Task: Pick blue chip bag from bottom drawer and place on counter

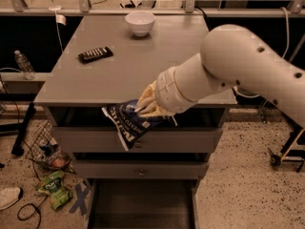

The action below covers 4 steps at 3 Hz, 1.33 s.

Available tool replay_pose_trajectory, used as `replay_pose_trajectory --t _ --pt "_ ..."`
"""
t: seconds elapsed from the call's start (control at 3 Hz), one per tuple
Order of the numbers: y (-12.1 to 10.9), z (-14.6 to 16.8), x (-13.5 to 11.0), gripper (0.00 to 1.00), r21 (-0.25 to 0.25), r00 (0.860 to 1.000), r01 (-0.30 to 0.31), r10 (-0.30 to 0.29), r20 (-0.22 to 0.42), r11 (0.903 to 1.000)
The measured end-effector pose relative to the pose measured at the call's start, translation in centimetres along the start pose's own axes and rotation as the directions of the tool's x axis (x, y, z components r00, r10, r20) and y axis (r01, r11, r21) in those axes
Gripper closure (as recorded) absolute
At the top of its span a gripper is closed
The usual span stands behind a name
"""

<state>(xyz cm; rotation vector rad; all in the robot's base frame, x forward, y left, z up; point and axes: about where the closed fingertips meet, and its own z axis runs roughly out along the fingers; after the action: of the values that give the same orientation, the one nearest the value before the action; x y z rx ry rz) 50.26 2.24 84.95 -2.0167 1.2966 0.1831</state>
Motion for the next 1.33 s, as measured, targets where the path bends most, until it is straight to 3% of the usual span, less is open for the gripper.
replay_pose_trajectory --t 0.33,0.67,1.0,1.33 --pt "-4.3 -3.5 -1.0 1.0 0.036 0.998 0.056 -0.054 -0.038 0.9978" --pt "-10.8 -6.3 -0.5 1.0 0.073 0.993 0.1 -0.095 -0.07 0.9924" --pt "-14.9 -7.1 1.6 1.0 0.1 0.995 0.085 -0.079 -0.067 0.9913" --pt "-15.8 -8.0 1.2 0.81 0.124 0.995 0.089 -0.081 -0.062 0.9883"
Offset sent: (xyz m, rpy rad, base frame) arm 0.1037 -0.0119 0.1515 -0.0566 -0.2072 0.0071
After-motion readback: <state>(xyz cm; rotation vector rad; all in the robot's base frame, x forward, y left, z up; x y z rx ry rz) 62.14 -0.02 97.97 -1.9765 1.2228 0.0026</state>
